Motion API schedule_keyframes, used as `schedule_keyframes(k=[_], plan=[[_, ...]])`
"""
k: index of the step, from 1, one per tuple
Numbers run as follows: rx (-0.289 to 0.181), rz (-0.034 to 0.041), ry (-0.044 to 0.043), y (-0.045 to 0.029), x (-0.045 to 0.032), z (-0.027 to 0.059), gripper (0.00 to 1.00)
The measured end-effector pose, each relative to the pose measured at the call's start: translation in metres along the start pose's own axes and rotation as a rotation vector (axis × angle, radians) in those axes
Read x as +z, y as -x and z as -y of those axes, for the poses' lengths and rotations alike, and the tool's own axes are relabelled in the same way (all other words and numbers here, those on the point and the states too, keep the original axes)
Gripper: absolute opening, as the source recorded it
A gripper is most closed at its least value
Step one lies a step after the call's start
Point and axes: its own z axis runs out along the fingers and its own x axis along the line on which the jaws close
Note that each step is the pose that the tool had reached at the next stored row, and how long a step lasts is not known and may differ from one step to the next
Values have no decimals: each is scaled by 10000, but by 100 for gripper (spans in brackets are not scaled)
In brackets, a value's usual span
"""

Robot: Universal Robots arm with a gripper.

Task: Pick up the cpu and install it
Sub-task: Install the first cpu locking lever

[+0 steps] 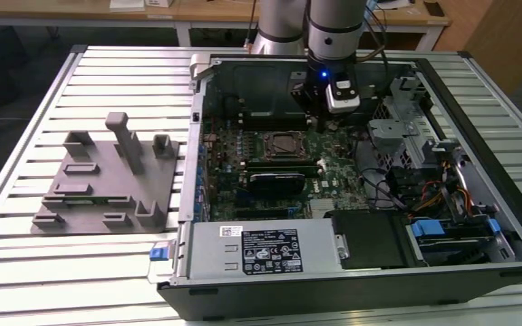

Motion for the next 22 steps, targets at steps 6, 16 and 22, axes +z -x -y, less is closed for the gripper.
schedule_keyframes(k=[6, 16, 22], plan=[[0, 2, 1, -60, -8, 48, 11], [0, 19, 10, -228, -29, 156, 11], [1, 39, 21, -336, -42, 218, 11]])
